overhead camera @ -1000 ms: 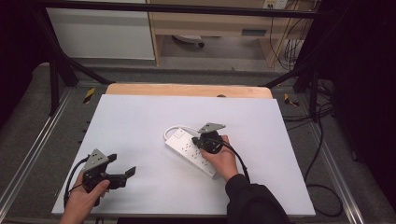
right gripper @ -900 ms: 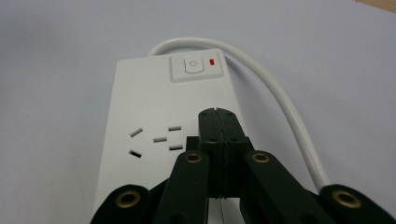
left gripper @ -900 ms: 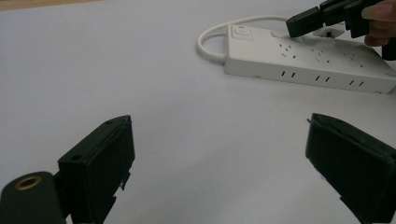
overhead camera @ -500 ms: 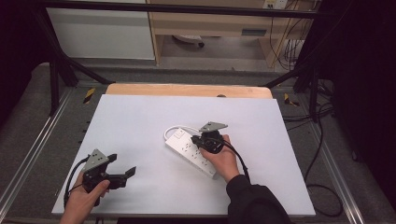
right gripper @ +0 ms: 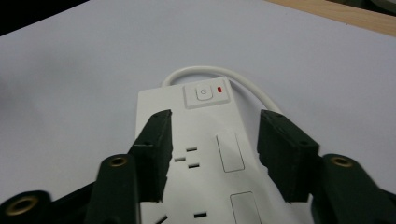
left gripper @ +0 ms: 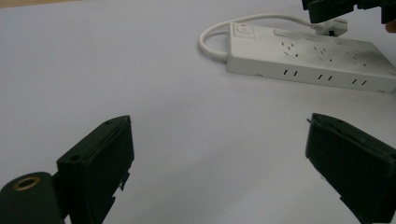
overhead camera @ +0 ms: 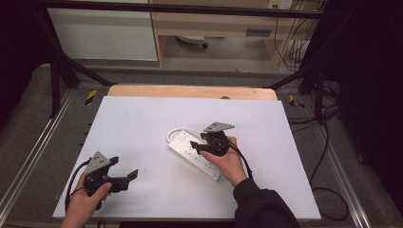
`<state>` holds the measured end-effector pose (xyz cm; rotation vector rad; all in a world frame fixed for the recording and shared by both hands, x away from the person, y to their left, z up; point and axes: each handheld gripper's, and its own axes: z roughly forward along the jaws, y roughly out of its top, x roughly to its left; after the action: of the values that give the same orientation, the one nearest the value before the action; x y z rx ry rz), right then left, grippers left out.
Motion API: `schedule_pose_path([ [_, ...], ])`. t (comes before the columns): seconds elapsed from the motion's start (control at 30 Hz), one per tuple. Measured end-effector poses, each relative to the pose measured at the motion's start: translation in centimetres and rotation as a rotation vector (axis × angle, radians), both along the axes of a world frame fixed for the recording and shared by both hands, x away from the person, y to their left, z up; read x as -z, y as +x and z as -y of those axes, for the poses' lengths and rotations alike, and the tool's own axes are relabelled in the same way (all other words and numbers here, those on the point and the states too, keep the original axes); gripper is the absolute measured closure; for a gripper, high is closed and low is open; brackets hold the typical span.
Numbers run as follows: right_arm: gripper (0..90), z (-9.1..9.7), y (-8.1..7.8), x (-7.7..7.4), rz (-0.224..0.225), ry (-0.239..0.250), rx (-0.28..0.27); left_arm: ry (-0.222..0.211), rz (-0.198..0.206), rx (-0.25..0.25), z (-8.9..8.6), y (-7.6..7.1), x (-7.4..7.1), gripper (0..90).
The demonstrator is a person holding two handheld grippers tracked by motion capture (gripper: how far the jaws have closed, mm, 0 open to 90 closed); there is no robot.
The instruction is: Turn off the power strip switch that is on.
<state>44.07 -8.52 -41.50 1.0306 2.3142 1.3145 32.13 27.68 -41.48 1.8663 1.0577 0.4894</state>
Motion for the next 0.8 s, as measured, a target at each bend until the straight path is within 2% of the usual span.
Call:
schedule_pose_path([
  [0.07, 33.7, -0.1, 0.0, -0.2, -0.006, -0.003, 0.003, -0.001, -0.002, 0.0, 0.0, 0.0, 0.0, 7.7],
  [0.17, 29.2, -0.2, 0.0, -0.3, 0.0, 0.005, 0.003, -0.001, -0.001, -0.001, 0.0, 0.0, 0.0, 7.7],
  [0.2, 22.4, -0.2, 0.0, -0.4, -0.002, 0.007, 0.003, -0.002, -0.002, 0.0, 0.0, 0.0, 0.0, 7.7],
  [0.23, 22.4, -0.2, 0.0, -0.4, -0.002, 0.007, 0.003, -0.002, -0.002, 0.0, 0.0, 0.0, 0.0, 7.7],
  [0.27, 16.3, -0.3, -0.1, -0.4, -0.002, -0.001, 0.004, -0.002, -0.002, 0.0, 0.0, 0.0, 0.0, 7.6],
  [0.33, 13.9, -0.3, -0.1, -0.5, 0.0, -0.007, 0.004, -0.004, -0.002, 0.001, -0.1, 0.0, 0.0, 7.6],
  [0.37, 10.0, -0.4, -0.1, -0.6, 0.004, -0.013, 0.011, -0.004, -0.001, 0.001, -0.1, 0.0, 0.0, 7.6],
  [0.6, 6.0, -0.1, -0.3, -1.1, 0.029, -0.005, 0.013, -0.002, 0.004, 0.002, -0.1, 0.0, 0.0, 7.5],
  [0.7, 6.7, 0.1, -0.2, -1.4, 0.043, -0.005, 0.038, -0.003, 0.005, 0.003, -0.1, 0.0, 0.0, 7.5],
  [0.8, 6.9, 0.5, -0.1, -1.7, 0.035, 0.012, 0.041, -0.004, 0.007, 0.005, -0.1, 0.0, 0.0, 7.4],
])
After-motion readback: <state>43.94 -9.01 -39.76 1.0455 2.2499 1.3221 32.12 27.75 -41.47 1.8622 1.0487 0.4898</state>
